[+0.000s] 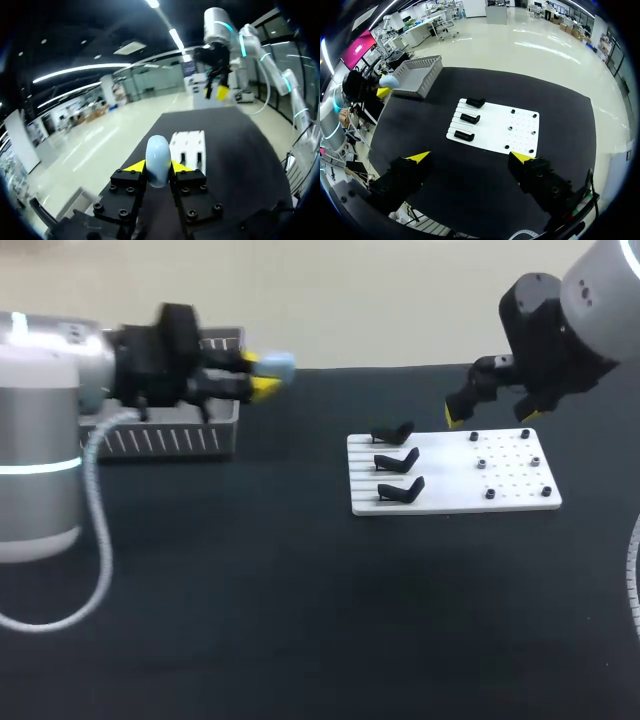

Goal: Pick up each earbud case from the left stands, insert the matching earbuds, close the lid, and place the case in the box.

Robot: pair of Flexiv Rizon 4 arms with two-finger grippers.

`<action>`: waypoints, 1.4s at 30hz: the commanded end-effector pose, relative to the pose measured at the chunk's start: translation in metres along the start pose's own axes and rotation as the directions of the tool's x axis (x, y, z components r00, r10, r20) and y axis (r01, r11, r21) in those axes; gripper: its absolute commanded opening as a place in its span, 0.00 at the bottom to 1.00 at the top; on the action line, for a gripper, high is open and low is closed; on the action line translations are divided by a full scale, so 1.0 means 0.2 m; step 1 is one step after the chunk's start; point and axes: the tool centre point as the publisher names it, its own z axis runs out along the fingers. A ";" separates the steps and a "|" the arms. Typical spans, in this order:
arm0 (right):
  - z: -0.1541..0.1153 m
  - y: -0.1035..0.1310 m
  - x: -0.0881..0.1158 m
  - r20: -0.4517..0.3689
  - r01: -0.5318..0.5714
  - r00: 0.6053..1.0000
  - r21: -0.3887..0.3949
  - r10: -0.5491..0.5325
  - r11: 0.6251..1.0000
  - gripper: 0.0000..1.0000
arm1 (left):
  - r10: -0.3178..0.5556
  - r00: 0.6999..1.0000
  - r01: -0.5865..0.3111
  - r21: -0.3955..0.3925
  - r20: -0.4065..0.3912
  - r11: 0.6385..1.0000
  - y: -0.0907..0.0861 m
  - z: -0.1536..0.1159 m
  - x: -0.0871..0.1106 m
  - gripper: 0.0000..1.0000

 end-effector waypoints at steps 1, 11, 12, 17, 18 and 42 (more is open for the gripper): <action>0.00 0.00 0.01 0.007 -0.002 1.000 0.003 0.002 1.000 1.00 | -0.030 0.989 -0.008 -0.249 -0.147 0.968 0.12 -0.24 0.07 0.00; 0.00 0.00 0.01 0.007 -0.002 1.000 0.003 0.002 1.000 1.00 | -0.083 0.983 0.037 -0.266 -0.164 0.963 0.46 -0.41 0.35 0.00; 0.00 0.00 0.01 0.007 -0.002 1.000 0.003 0.002 1.000 1.00 | -0.082 0.983 0.037 -0.259 -0.166 0.965 0.49 -0.42 0.38 0.00; 0.00 0.00 0.01 0.007 -0.002 1.000 0.003 0.002 1.000 1.00 | -0.100 0.982 0.056 -0.256 -0.162 0.965 0.60 -0.50 0.54 0.00; 0.00 0.00 0.01 0.007 -0.002 1.000 0.003 0.002 1.000 1.00 | -0.104 0.981 0.060 -0.251 -0.164 0.966 0.62 -0.52 0.57 0.00; 0.00 0.00 0.01 0.007 -0.002 1.000 0.003 0.002 1.000 1.00 | -0.115 0.976 0.073 -0.217 -0.185 0.973 0.74 -0.63 0.72 1.00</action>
